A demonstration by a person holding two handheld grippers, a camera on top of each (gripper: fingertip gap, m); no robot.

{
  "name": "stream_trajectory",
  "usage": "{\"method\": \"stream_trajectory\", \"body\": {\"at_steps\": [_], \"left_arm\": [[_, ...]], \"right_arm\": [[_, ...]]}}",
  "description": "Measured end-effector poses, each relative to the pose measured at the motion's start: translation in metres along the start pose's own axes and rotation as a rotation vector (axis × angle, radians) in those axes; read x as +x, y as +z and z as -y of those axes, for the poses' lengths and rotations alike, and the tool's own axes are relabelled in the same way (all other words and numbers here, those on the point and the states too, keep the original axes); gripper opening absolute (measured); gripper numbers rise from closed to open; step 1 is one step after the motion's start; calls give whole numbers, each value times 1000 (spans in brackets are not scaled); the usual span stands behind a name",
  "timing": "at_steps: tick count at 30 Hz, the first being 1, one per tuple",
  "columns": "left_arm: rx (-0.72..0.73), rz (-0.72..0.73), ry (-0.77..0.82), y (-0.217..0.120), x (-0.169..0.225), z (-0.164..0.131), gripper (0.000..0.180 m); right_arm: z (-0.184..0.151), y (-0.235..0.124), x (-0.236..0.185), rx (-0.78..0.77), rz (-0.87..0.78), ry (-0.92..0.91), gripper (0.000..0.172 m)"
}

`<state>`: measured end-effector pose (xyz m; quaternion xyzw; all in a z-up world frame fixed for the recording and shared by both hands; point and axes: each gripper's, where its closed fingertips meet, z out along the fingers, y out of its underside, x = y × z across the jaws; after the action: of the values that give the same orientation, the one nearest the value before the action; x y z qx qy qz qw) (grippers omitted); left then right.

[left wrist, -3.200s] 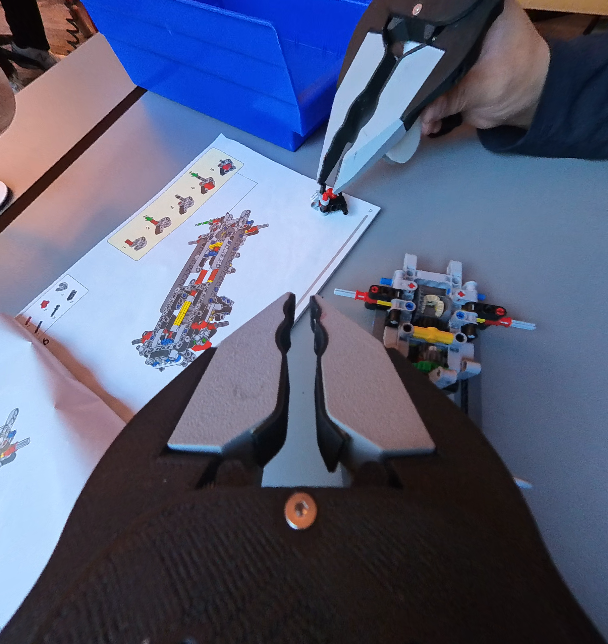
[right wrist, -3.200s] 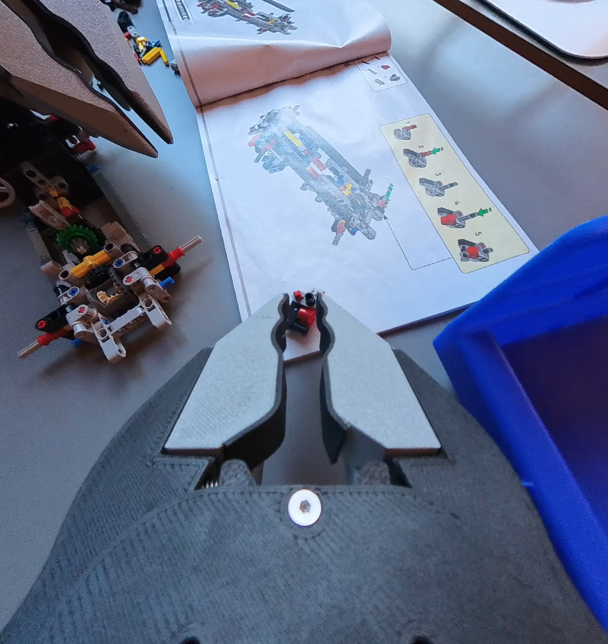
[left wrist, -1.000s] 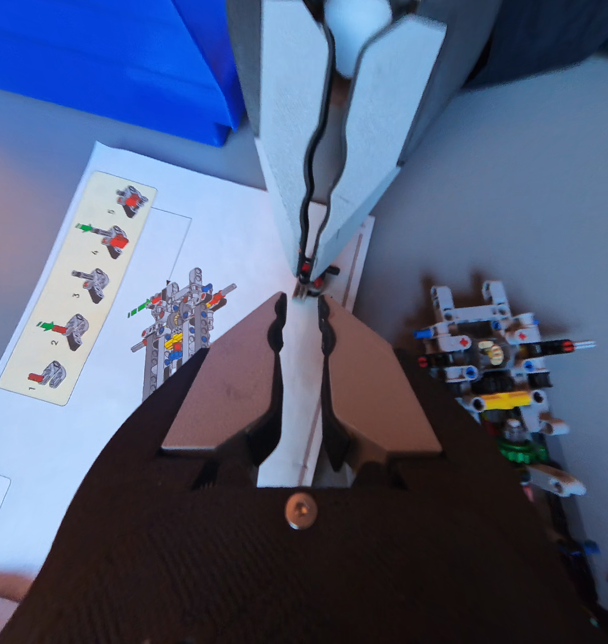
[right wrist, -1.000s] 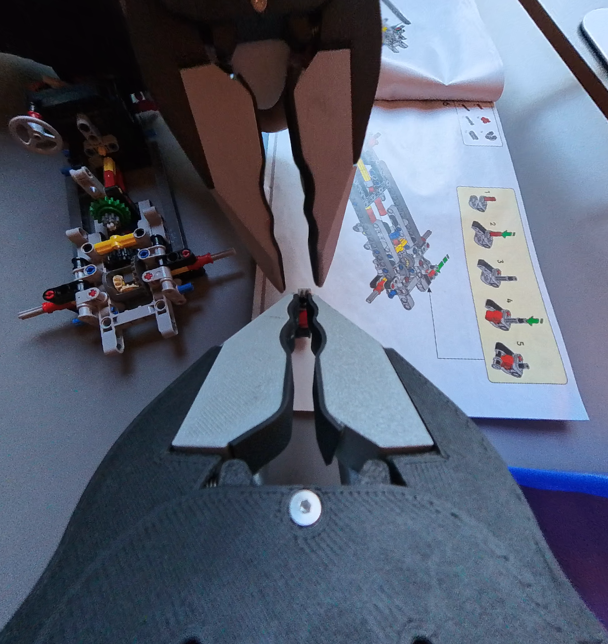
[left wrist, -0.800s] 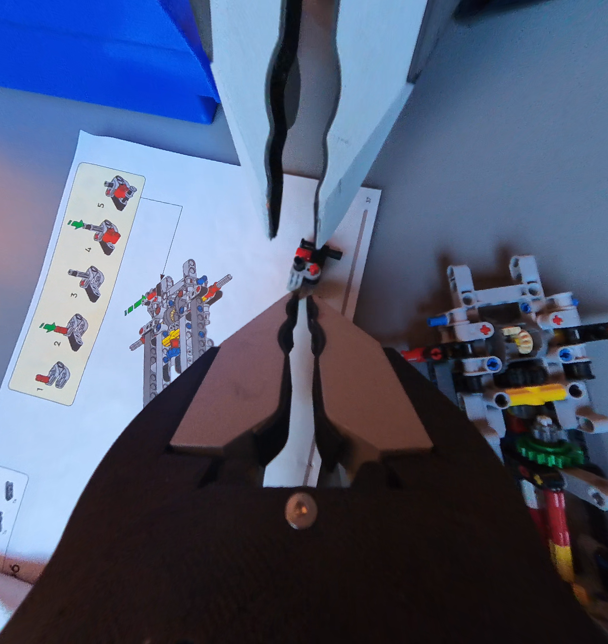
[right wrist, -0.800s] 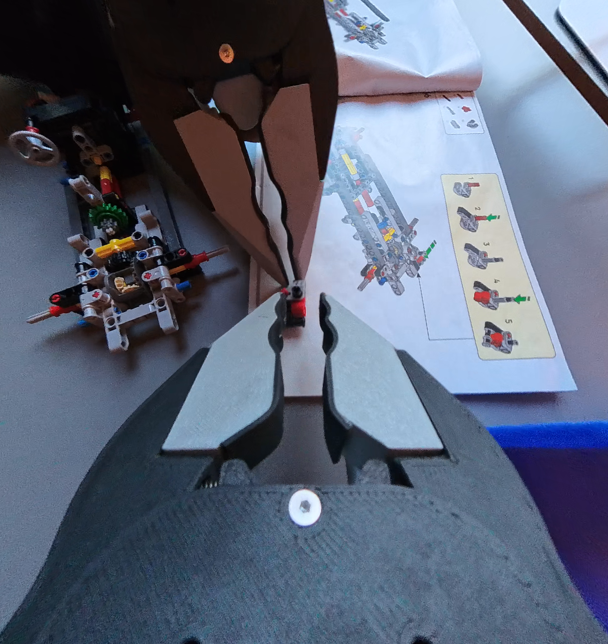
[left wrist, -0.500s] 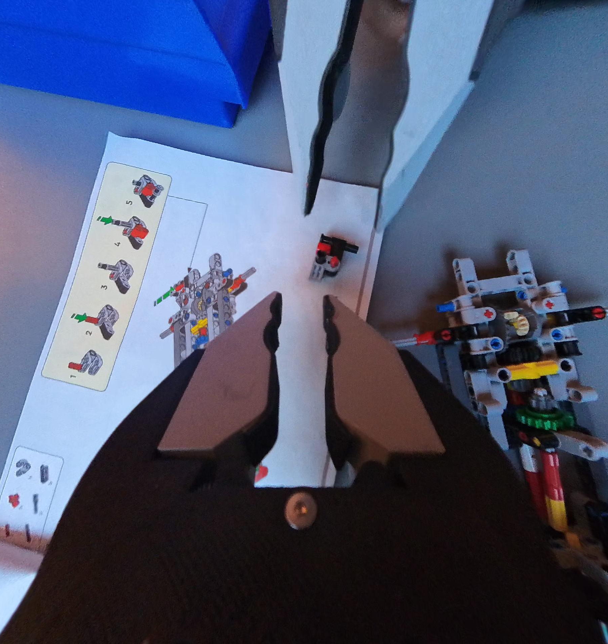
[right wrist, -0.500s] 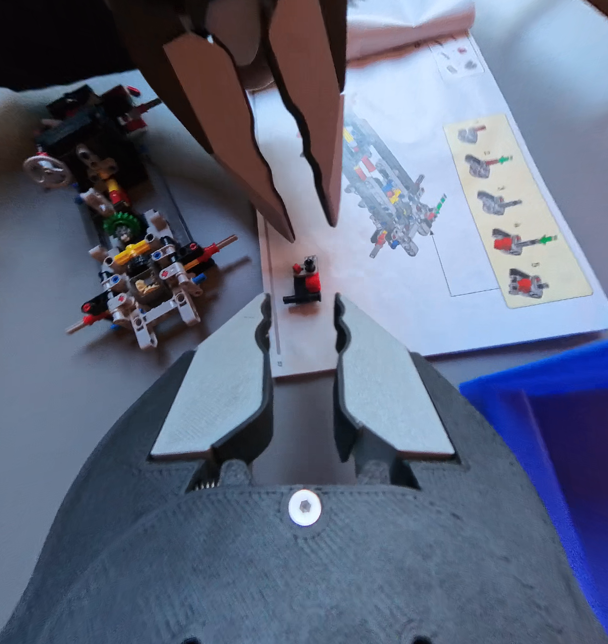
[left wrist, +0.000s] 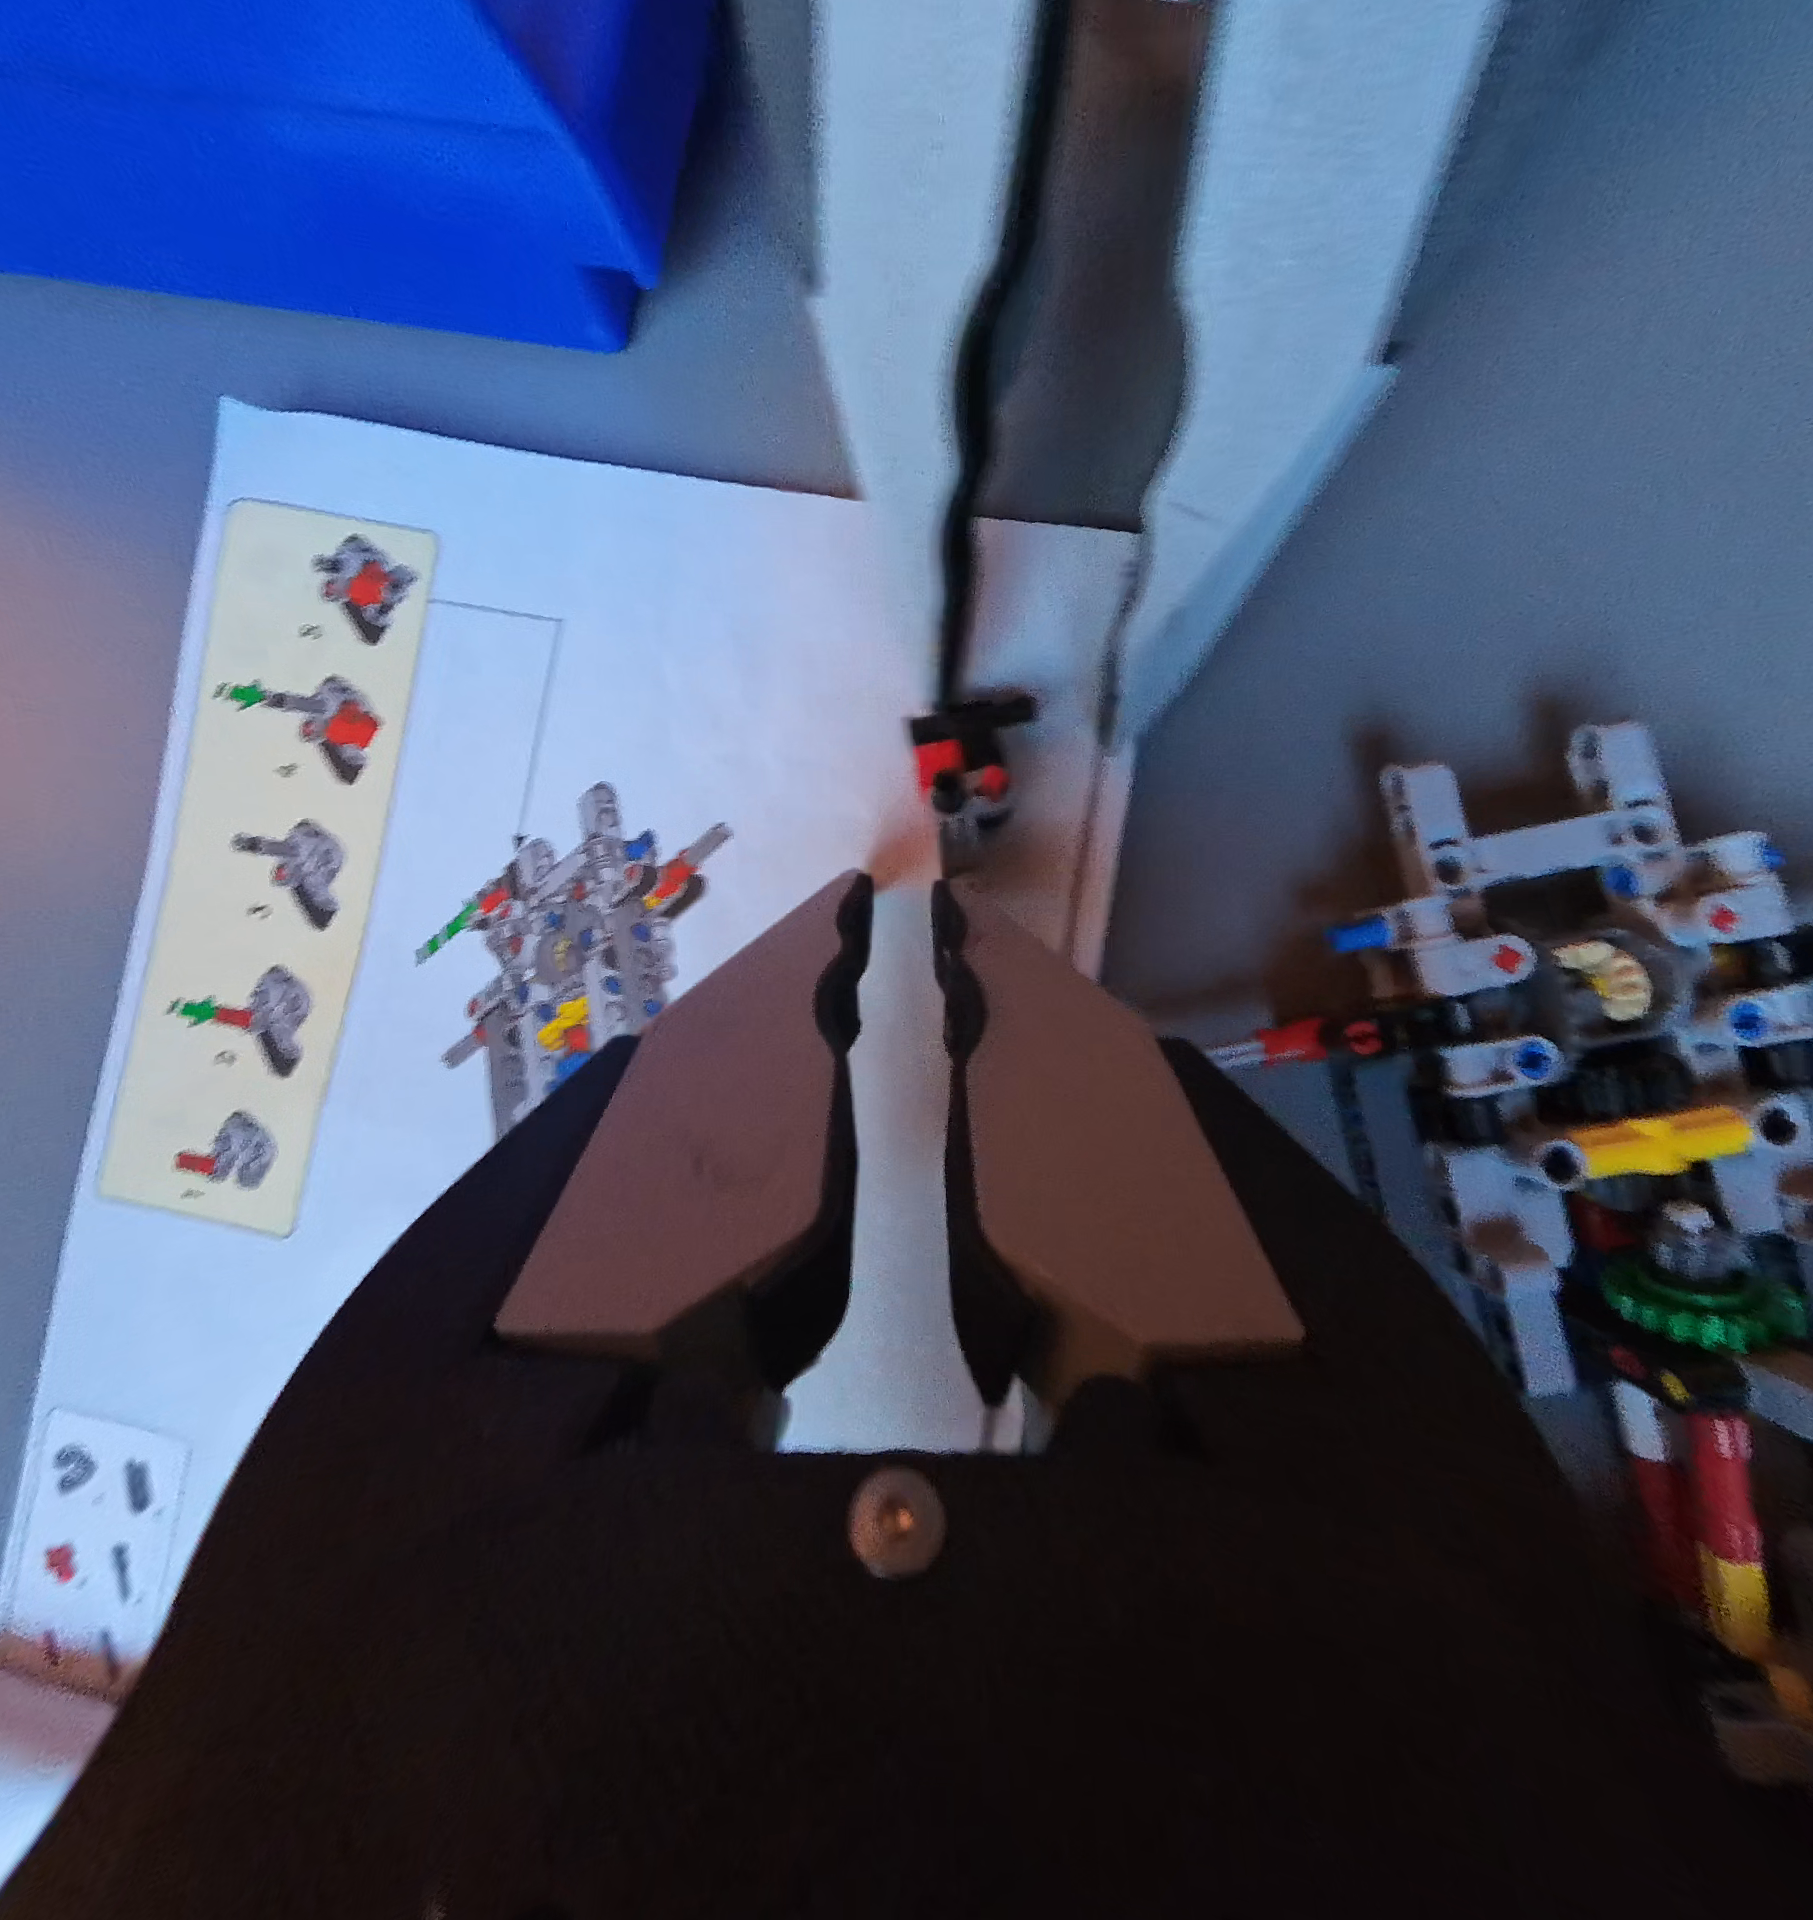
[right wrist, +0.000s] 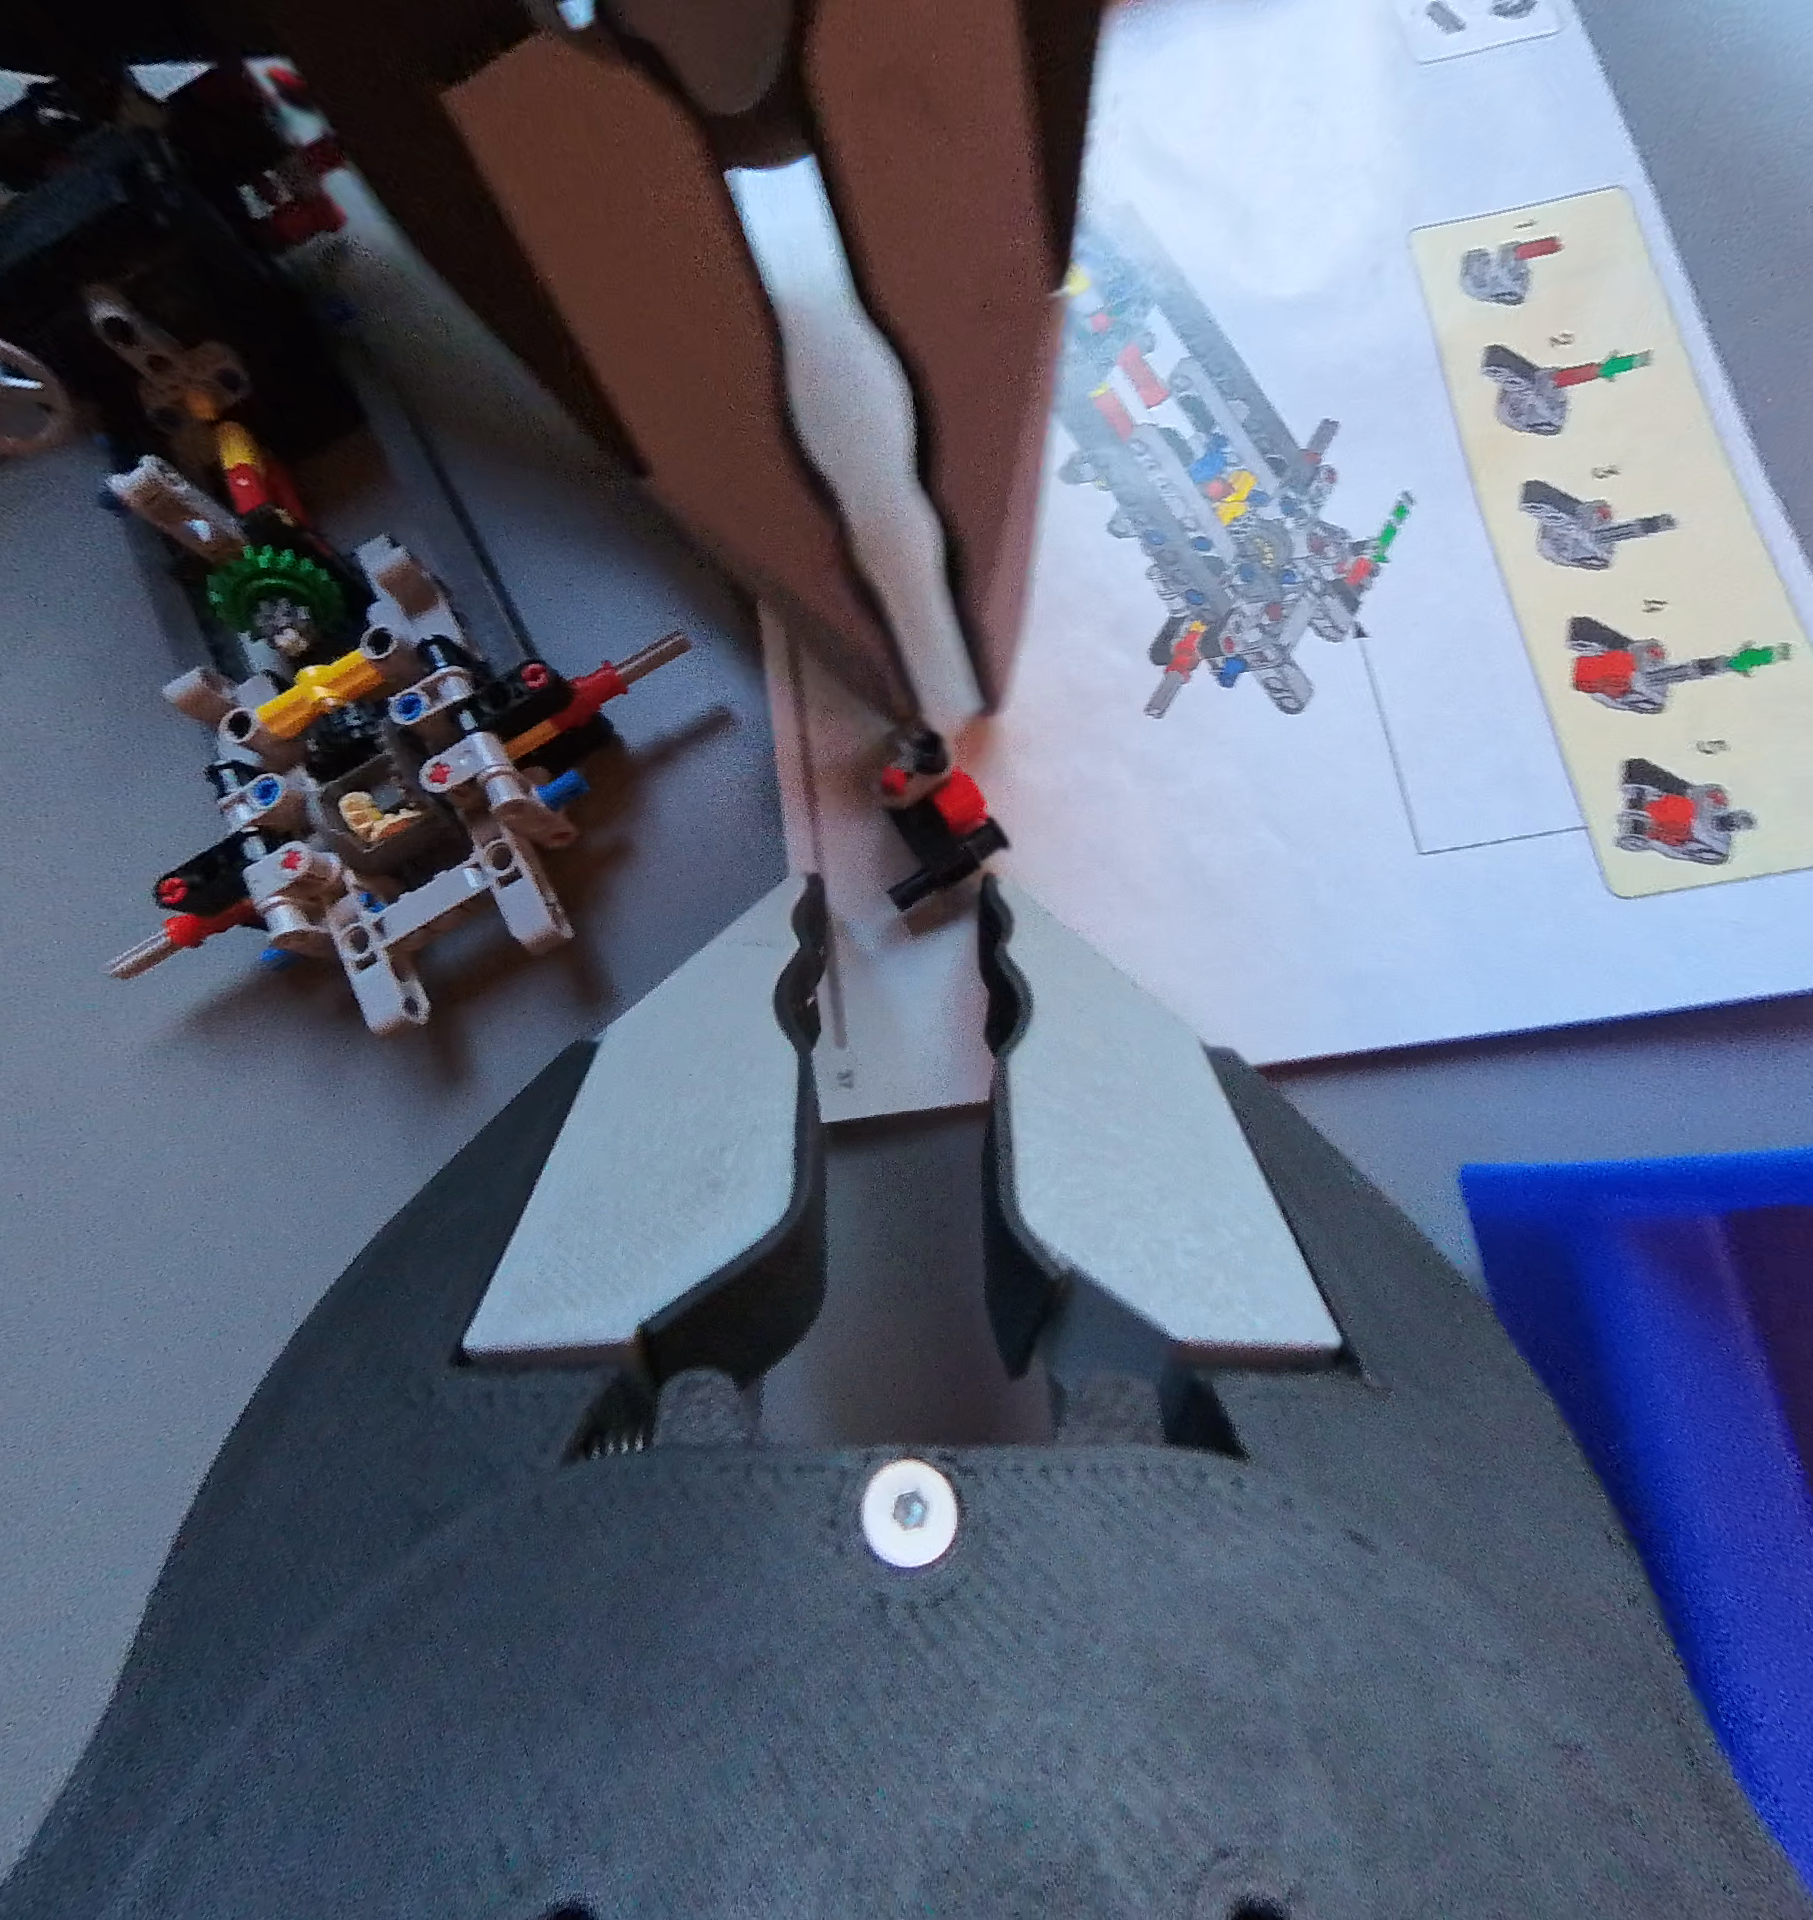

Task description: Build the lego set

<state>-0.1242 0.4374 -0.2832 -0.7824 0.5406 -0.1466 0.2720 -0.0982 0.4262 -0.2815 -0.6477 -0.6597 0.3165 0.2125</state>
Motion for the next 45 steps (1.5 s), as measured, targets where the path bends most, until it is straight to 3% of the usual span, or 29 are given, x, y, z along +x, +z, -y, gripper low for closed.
{"method": "stream_trajectory", "body": {"at_steps": [7, 16, 27, 45], "left_arm": [[38, 93, -170, -6, -35, 4, 6], [54, -65, -174, -15, 1, 6, 12], [31, 33, -145, -4, -15, 8, 9], [218, 187, -310, -110, -36, -2, 13]], "right_arm": [[0, 3, -27, -3, 98, -41, 22], [2, -12, -8, 71, 98, 63, 20], [4, 4, -25, 54, 147, 25, 21], [3, -9, -5, 128, 122, 71, 13]]}}
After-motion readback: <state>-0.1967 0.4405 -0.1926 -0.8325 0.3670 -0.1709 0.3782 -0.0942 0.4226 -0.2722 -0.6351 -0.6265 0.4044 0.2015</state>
